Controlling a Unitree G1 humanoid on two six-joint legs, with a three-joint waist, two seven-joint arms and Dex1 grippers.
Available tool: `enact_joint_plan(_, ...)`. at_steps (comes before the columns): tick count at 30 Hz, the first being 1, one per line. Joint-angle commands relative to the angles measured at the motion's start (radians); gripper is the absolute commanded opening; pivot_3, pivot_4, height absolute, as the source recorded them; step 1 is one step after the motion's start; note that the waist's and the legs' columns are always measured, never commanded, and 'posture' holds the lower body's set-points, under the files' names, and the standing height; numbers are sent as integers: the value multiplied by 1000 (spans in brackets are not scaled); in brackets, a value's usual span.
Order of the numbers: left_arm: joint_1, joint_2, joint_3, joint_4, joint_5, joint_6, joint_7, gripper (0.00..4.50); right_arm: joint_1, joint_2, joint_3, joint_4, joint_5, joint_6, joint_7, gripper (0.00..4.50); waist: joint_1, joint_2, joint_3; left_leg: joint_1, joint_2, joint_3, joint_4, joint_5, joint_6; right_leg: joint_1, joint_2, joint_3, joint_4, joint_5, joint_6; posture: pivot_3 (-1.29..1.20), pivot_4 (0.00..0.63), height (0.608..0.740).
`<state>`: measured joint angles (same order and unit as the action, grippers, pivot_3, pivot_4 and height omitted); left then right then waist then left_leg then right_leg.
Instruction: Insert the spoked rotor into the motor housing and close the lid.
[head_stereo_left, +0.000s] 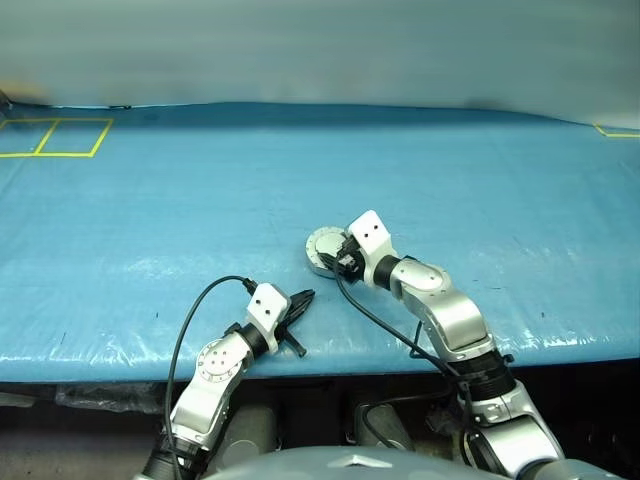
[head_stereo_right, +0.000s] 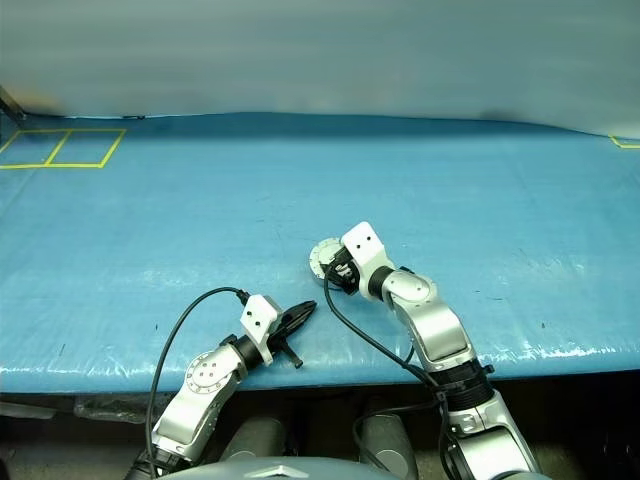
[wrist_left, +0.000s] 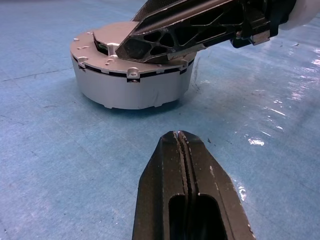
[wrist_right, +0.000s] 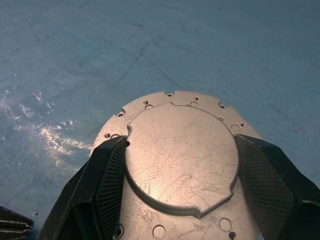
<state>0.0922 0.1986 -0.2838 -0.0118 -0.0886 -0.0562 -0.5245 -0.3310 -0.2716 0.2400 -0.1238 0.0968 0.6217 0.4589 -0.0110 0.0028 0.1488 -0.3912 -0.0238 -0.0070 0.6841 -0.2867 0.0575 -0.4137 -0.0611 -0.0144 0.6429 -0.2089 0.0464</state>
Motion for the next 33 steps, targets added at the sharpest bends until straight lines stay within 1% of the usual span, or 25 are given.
enact_joint_plan(1,-1,-3,-2,-6,5,-8,0,0,3,-5,19,37,-29,-15,-5,3020,0,0,0,0,0,0,0,0,0,0,0,0,0,0,0,0,150,740)
enact_joint_plan(4,1,-2,-2,-7,5,-9,1,0,3,3,20,40,-29,-15,-6,3020,-1,0,0,2,0,0,0,1,0,2,0,0,0,0,0,0,150,740)
enact_joint_plan(9,1,-1,-3,-8,5,-7,-1,0,-1,28,29,29,-28,64,-26,3020,-1,0,0,7,0,0,-1,1,0,3,-1,1,0,-1,-1,0,150,740)
enact_joint_plan(14,-2,-1,-4,-9,4,-4,-2,0,-11,7,59,30,-45,93,-8,3020,-2,0,0,9,1,0,-1,1,0,3,-1,1,0,-1,-2,0,150,740)
enact_joint_plan(18,-2,-2,-4,-9,5,-3,-1,0,-17,-44,101,41,-74,45,33,3020,0,-1,0,9,1,1,-1,0,0,4,-1,1,0,-1,-2,0,150,740)
enact_joint_plan(25,-2,-3,-5,-9,5,-2,-1,0,-22,-47,90,87,-80,-27,37,3020,0,-1,-1,9,1,1,-2,0,0,3,-2,1,-1,-1,-1,0,150,740)
enact_joint_plan(29,-3,-2,-4,-9,5,-2,-2,0,-30,-50,85,102,-79,-43,51,3020,-1,-1,-1,9,1,1,-1,0,0,4,-2,1,-1,-1,-2,0,150,740)
enact_joint_plan(33,-5,-1,-4,-8,6,-1,-2,0,-43,-33,54,129,-59,-48,48,3020,-1,-1,-1,9,1,1,-1,0,0,3,-2,1,-1,-1,-2,0,150,740)
